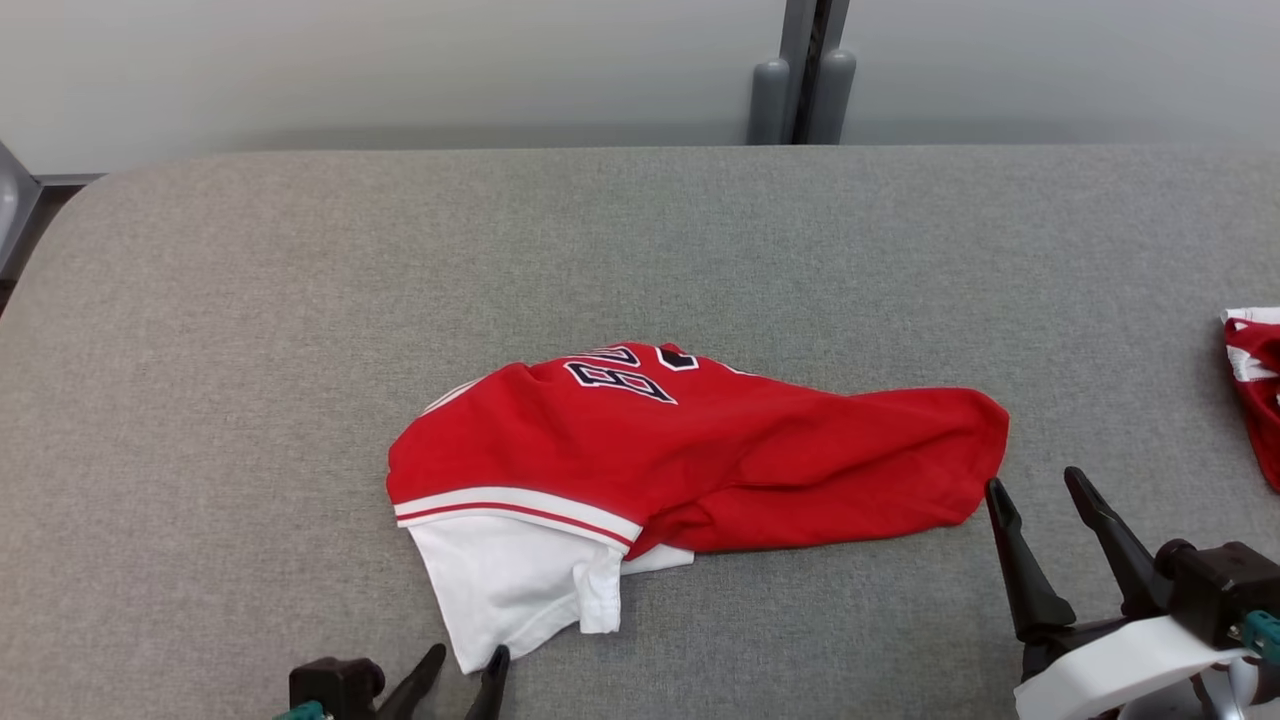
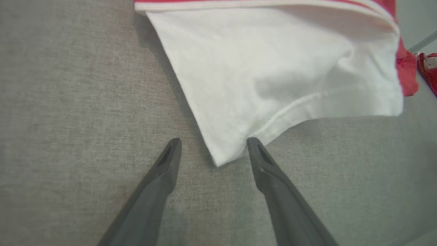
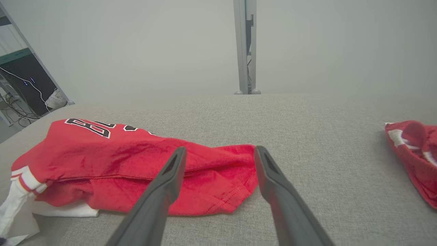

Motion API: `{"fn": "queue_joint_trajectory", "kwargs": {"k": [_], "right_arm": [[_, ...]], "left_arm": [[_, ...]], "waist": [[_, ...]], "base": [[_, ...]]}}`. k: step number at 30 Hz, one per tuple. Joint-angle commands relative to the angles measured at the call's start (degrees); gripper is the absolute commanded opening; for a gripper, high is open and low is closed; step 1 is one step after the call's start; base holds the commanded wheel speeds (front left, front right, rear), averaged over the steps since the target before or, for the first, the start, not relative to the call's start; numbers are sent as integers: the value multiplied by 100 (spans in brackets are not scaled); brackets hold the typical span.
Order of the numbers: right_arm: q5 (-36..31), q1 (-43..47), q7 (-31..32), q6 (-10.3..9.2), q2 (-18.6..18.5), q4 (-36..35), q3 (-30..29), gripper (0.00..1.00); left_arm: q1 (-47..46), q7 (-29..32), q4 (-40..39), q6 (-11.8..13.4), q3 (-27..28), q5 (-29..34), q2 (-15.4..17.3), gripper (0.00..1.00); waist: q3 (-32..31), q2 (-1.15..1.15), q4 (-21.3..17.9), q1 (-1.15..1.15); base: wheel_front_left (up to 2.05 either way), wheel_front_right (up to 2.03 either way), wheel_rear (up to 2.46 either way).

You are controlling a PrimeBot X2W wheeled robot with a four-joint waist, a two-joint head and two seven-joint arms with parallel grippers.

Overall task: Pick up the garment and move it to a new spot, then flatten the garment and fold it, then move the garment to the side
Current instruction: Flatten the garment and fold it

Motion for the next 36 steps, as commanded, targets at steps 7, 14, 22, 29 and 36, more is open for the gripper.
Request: {"fn": "queue_joint_trajectory", "kwargs": {"k": [7,14,22,29,36], "right_arm": [[-30,-120,41,-1,-25,26,-40,100],[3,-232,110,-1,-74,321,-163,100],[124,-625,145,-1,-165,853,-162,100],[281,-996,133,-1,-243,1543,-55,100],[505,-1122,-67,-1,-312,1877,98,0]], "left_arm": [[-375,-49,470,-126,31,-119,-13,0],[-511,-139,507,-137,-4,-43,46,0],[-758,-305,407,-128,-29,20,-19,0],[-994,-436,602,-158,-96,106,-44,0],[-1097,-777,564,-154,22,109,53,0]], "waist": [[173,0,-91,0],[288,0,-14,0],[751,0,140,0],[1104,0,257,0],[1069,0,261,0]], "base": [[0,0,0],[0,0,0],[0,0,0],[0,0,0],[0,0,0]]}}
